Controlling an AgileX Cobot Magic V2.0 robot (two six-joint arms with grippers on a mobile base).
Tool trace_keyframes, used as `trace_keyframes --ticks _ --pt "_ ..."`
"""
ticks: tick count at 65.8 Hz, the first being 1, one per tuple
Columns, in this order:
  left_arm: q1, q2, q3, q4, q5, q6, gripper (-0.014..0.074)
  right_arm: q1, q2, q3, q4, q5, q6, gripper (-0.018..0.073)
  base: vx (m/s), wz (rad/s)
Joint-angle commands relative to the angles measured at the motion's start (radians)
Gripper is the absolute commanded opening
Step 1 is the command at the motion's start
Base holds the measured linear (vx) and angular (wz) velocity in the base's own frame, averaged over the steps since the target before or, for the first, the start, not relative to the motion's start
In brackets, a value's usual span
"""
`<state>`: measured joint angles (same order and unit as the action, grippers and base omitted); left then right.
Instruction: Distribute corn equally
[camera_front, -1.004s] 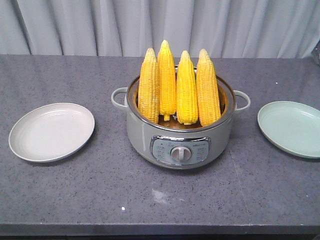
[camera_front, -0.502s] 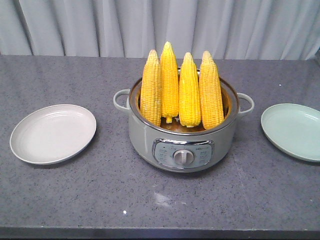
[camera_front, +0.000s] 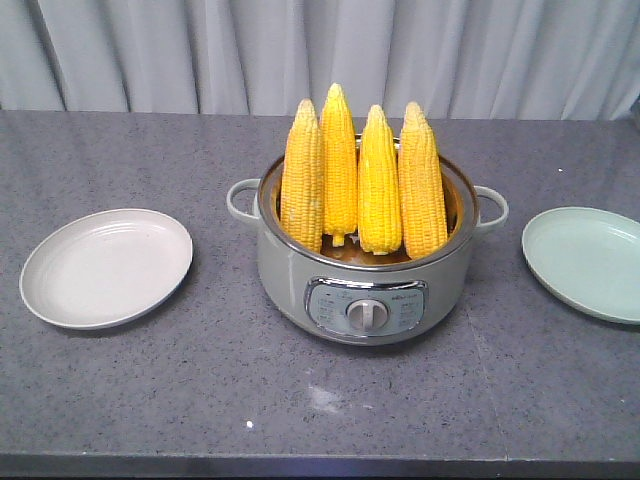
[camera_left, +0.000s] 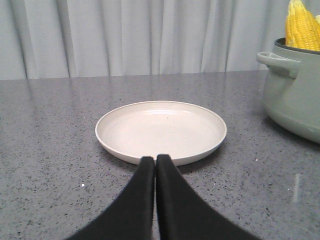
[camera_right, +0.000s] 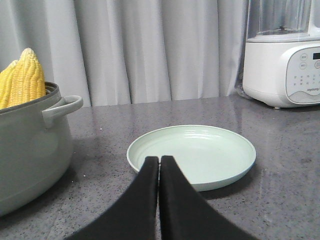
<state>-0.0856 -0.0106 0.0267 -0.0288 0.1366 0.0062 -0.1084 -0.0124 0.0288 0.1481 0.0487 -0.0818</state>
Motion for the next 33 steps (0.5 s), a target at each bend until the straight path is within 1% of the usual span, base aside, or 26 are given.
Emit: trace_keyframes --ticks 1,33 --pt "-0.003 -0.017 0.014 -0.003 -0.069 -0.006 -0.0006 -0.004 -0.003 0.007 -0.007 -0.073 -0.005 -0.0003 0.00 0.00" --pt "-0.003 -0.017 0.014 -0.003 -0.069 -0.006 -0.0006 -0.004 -0.003 0.007 -0.007 -0.073 -0.005 -0.0003 0.00 0.00"
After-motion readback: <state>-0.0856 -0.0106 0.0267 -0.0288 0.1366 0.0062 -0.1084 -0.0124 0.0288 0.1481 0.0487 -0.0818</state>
